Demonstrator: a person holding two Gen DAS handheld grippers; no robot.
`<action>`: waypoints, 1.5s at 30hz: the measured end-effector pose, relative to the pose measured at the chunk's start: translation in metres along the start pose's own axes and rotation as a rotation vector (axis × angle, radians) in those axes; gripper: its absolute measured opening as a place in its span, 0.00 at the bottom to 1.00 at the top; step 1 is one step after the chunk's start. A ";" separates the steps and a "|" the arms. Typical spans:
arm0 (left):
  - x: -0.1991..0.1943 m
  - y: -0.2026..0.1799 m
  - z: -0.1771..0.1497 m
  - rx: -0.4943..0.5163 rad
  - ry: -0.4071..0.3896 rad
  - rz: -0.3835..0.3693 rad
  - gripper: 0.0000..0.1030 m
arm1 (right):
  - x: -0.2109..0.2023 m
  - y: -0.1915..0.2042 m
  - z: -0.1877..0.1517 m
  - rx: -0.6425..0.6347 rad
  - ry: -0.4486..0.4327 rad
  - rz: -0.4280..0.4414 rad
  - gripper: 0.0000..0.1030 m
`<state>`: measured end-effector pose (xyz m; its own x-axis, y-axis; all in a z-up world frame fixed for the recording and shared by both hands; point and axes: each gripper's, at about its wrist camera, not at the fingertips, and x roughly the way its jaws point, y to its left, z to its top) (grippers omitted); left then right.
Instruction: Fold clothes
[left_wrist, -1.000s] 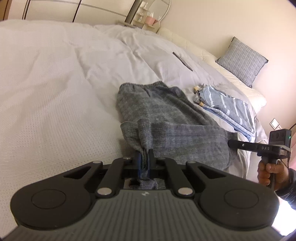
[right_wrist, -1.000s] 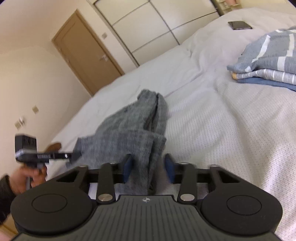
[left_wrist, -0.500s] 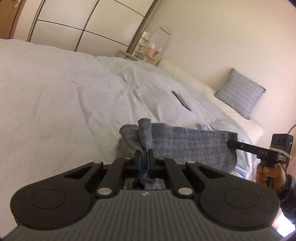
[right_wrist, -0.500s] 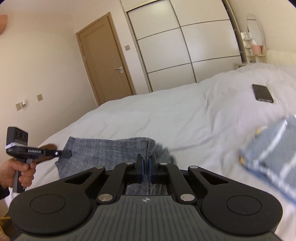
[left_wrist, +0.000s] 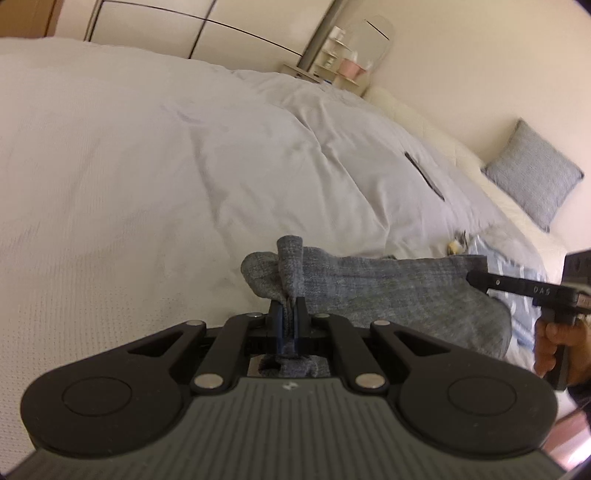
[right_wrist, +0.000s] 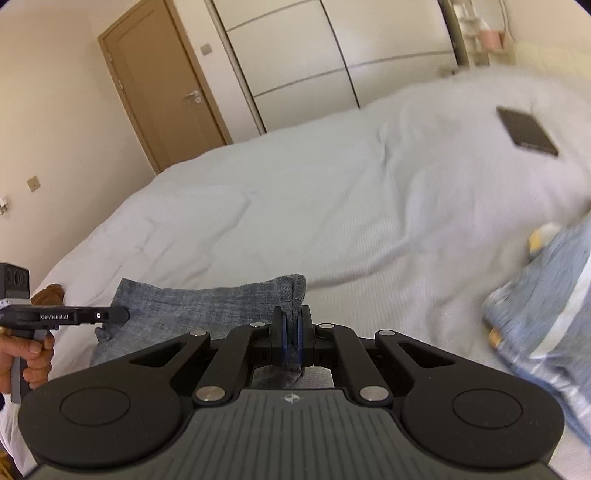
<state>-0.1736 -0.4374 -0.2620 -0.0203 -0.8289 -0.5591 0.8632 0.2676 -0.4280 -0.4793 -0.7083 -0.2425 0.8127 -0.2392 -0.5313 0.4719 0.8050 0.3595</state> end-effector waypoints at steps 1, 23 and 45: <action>0.001 0.001 0.000 -0.005 -0.003 0.005 0.03 | 0.003 -0.003 0.000 0.014 -0.002 0.008 0.04; -0.061 -0.097 -0.064 0.734 -0.105 0.269 0.48 | -0.049 0.041 -0.050 -0.379 -0.122 -0.174 0.51; 0.004 -0.136 -0.113 1.172 0.044 0.291 0.10 | 0.062 0.150 -0.147 -1.454 0.036 -0.418 0.38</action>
<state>-0.3487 -0.4219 -0.2866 0.2530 -0.7881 -0.5612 0.7712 -0.1859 0.6088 -0.4082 -0.5228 -0.3339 0.6909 -0.5840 -0.4261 -0.0962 0.5099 -0.8548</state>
